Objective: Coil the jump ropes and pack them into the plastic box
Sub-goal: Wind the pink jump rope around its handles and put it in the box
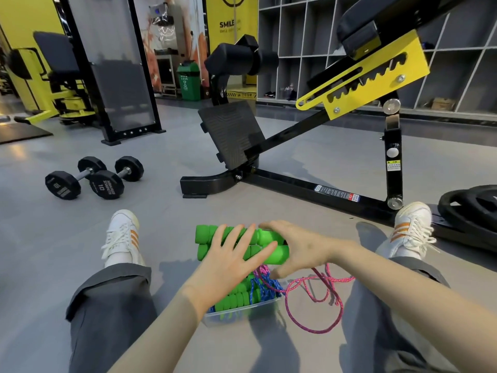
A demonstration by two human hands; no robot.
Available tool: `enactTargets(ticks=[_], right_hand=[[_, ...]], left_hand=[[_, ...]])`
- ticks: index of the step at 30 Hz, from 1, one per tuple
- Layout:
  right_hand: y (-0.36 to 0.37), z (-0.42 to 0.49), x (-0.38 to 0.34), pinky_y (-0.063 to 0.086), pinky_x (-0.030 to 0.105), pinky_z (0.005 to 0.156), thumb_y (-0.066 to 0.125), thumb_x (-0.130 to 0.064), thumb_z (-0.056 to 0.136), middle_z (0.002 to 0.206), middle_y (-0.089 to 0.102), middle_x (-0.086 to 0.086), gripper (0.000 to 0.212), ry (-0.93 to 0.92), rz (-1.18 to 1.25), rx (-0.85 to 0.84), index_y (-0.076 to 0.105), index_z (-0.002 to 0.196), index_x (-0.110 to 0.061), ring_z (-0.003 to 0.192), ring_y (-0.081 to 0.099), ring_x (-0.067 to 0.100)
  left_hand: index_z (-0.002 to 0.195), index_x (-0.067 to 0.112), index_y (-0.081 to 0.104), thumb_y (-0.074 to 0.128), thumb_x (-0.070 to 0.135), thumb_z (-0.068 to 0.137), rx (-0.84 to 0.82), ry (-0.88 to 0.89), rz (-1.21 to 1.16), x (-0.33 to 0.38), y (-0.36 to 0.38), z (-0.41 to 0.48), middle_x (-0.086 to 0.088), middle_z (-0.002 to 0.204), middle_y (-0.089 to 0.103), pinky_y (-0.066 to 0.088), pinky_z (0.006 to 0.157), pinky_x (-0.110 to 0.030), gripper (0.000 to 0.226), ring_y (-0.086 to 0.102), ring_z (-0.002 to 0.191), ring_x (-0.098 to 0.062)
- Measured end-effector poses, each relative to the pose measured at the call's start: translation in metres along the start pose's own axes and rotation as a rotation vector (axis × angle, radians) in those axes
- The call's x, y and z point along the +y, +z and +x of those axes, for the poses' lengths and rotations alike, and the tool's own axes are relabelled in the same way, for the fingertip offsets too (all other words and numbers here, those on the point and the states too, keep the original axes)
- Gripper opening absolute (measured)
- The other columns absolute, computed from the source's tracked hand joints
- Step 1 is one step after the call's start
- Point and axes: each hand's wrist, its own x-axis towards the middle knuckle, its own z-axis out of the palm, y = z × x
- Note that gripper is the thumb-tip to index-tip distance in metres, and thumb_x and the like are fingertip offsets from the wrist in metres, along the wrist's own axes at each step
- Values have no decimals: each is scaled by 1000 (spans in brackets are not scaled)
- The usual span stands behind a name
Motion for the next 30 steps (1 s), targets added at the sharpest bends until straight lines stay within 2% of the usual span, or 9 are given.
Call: enactTargets(ticks=[2, 6, 8, 12, 16, 19, 22, 27, 30], right_hand=[[6, 5, -2, 40, 31, 97, 80, -37, 60, 123, 45, 2, 94, -17, -149, 44, 31, 137, -13, 112, 44, 17], [9, 7, -5, 42, 33, 72, 78, -29, 60, 104, 49, 4, 66, 40, -192, 131, 44, 112, -10, 90, 50, 22], [9, 5, -7, 33, 29, 65, 76, -30, 61, 102, 49, 4, 60, 38, -240, 164, 43, 108, -11, 85, 49, 22], [6, 3, -11, 25, 26, 71, 68, -42, 64, 100, 51, 3, 56, -22, -407, 266, 46, 106, -12, 90, 49, 22], [8, 4, -6, 34, 36, 87, 36, -53, 56, 92, 54, 6, 63, -79, -531, 349, 51, 100, -10, 87, 49, 27], [14, 6, 2, 40, 45, 97, 49, -43, 57, 87, 54, 5, 51, -79, -588, 399, 53, 95, -10, 83, 52, 29], [19, 7, 8, 45, 51, 95, 47, -39, 58, 79, 52, 2, 41, -126, -669, 506, 53, 89, -13, 77, 55, 27], [25, 10, 15, 35, 54, 103, 56, -40, 61, 94, 54, 6, 55, -155, -655, 551, 52, 109, -13, 103, 54, 35], [21, 8, 23, 33, 44, 109, 66, -29, 61, 134, 40, 13, 95, -175, -283, 498, 21, 144, -25, 128, 38, 31]], left_hand=[[139, 24, 38, 46, 2, 67, 8, 11, 1, 4, 0, 4, -25, 127, 56, 42, 91, -56, 76, 58, 107, -40], [135, 17, 41, 41, 1, 73, 57, 7, -6, 5, -2, 3, -24, 128, 56, 47, 90, -55, 64, 59, 110, -38], [134, 12, 41, 64, 6, 73, 95, 0, 1, 2, 2, 2, -23, 130, 55, 47, 93, -55, 66, 58, 113, -38], [143, 16, 33, 80, 13, 63, 80, -67, 4, -2, 7, 2, -29, 141, 36, 30, 104, -60, 93, 46, 123, -48], [151, 30, 18, 82, 40, 70, 37, -108, -37, -6, 12, -3, -29, 142, 33, 26, 102, -64, 104, 42, 125, -49], [153, 30, 2, 87, 24, 60, -22, -103, -82, -5, 17, -6, -29, 140, 33, 39, 94, -60, 127, 45, 118, -46], [151, 32, 7, 62, -2, 49, -32, -95, -71, -4, 16, -8, -25, 132, 36, 41, 85, -52, 121, 46, 106, -40], [146, 31, 19, 47, -4, 46, -10, -100, -36, -6, 13, -7, -24, 127, 37, 34, 83, -49, 109, 45, 103, -37], [145, 31, 23, 41, -8, 50, 26, -110, -22, -13, 10, -7, -24, 126, 37, 33, 83, -49, 105, 44, 103, -36]])
